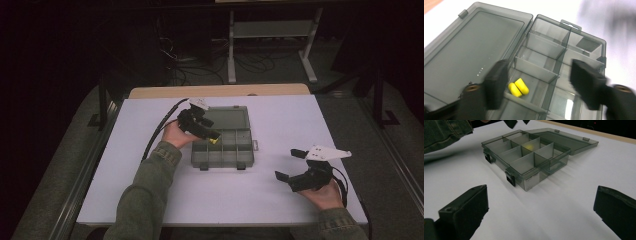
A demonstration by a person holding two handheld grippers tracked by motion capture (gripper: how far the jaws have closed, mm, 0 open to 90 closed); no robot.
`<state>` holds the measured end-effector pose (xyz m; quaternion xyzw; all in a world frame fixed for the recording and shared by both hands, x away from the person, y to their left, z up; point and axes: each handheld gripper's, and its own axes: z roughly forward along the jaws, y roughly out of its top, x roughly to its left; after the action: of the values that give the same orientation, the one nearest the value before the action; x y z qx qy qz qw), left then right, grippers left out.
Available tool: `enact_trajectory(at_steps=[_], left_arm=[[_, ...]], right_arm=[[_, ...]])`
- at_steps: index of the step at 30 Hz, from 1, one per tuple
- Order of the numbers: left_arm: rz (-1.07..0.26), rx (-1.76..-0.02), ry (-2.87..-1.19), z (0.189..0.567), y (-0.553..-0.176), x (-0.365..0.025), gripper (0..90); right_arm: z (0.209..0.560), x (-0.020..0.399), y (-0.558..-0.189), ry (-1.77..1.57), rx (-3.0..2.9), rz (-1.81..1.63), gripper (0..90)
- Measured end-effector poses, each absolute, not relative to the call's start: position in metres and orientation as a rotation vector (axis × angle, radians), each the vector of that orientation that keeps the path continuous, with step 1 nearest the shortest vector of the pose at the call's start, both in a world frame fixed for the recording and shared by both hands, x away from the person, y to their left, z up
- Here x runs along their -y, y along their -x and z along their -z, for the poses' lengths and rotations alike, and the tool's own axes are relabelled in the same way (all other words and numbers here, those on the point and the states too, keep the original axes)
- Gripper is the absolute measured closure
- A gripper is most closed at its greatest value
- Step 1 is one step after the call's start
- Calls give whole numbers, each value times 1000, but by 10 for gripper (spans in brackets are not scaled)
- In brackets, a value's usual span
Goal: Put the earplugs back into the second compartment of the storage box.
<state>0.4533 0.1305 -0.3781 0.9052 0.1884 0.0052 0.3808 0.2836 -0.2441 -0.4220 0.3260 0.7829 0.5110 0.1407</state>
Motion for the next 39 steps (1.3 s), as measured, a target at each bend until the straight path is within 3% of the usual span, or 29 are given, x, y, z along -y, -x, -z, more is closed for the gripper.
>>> enact_trajectory(at_steps=[2,6,39], left_arm=[[-40,-489,-2324,374,-451,-132,165],[0,-511,-2277,367,-450,-141,0],[-129,-551,-2143,365,-403,-228,0]], right_arm=[[422,244,-284,-942,-2262,-1473,0],[423,244,-284,-943,-2263,-1471,0],[424,246,-282,-959,-2260,-1452,0]])
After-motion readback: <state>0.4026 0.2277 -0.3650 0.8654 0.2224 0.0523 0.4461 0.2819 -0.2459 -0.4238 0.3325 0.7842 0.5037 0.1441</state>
